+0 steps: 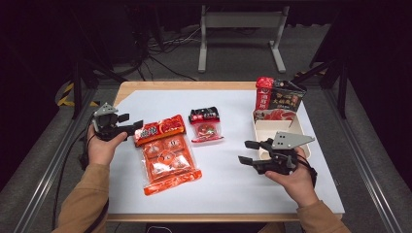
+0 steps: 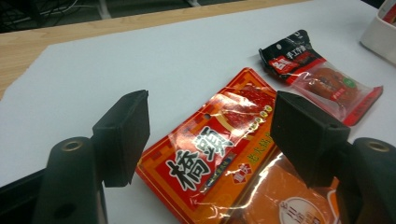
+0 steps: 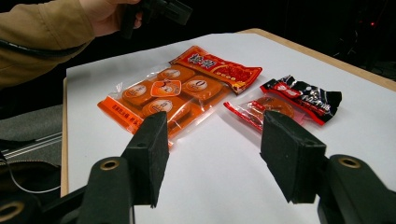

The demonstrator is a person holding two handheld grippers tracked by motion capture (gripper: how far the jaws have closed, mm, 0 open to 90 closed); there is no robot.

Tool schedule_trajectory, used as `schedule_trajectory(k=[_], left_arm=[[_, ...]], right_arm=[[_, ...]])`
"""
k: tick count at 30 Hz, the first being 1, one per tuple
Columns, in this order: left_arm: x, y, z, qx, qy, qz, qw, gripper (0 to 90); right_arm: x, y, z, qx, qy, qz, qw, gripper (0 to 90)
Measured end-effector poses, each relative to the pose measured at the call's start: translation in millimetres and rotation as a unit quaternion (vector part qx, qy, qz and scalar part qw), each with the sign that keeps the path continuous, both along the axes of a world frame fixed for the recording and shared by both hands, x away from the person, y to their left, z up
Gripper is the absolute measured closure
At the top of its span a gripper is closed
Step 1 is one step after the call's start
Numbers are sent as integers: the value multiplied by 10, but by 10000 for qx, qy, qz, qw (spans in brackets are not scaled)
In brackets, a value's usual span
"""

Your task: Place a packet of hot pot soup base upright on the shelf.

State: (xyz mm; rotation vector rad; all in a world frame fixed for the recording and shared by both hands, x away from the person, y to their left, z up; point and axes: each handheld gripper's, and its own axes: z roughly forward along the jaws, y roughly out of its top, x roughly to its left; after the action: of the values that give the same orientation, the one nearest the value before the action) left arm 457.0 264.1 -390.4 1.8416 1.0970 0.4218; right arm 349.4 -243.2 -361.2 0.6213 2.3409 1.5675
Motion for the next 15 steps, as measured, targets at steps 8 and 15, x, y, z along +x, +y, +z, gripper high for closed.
schedule_trajectory(k=[8,15], left_arm=[[128,43,-98,73,213,122,9997,291],[228,77,-273,27,417,155,9990,286]], right_arm=[[9,7,3,-18,-42,58,10000,422],[6,10,9,-40,-72,71,9999,422]])
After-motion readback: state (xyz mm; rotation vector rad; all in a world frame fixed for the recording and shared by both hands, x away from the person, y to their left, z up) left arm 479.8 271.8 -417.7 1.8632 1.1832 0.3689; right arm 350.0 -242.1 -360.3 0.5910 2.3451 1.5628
